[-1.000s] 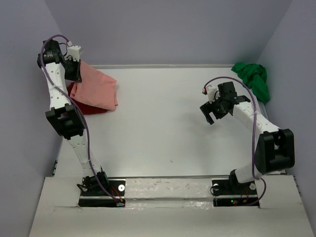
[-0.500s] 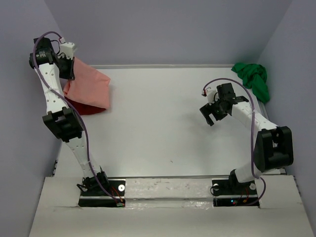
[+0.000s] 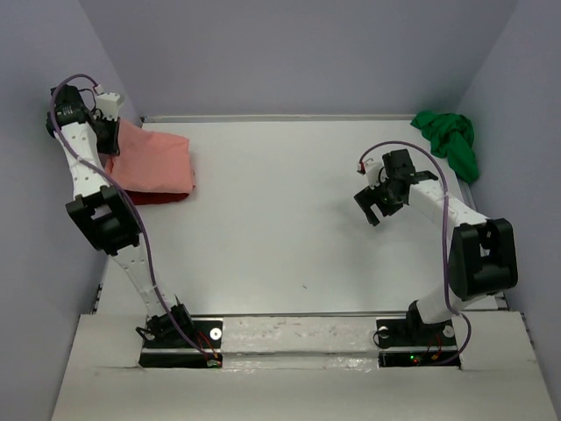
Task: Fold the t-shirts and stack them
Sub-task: Neatly place the folded tshirt to the corner
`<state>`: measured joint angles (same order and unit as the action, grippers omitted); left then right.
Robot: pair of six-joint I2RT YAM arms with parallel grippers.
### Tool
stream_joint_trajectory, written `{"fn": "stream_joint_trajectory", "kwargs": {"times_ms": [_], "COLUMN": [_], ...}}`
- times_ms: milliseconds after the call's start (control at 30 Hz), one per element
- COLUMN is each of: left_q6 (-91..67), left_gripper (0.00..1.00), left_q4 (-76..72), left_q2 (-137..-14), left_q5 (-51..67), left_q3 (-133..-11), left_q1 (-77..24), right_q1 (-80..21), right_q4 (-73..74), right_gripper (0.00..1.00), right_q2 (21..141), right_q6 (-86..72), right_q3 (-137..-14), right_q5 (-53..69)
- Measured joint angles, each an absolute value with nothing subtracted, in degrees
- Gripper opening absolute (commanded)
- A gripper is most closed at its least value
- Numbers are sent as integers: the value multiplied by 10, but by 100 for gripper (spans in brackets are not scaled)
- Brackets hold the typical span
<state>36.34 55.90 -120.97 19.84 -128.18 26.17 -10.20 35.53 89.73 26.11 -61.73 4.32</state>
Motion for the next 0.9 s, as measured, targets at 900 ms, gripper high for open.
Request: {"fn": "stream_joint_trajectory", "kwargs": {"times_ms": [900], "left_q6": [383], "left_gripper": [38], "left_q4": [197], "left_q2": [-1233], "left_q5": [105], "left_q3": [-995], "left_q1": [230], "right_q1": [-102], "right_q4": [355], "right_gripper": [100], "right_q2": [969], "right_q6": [261], "right_q3": [-610], "right_q5": [17]}}
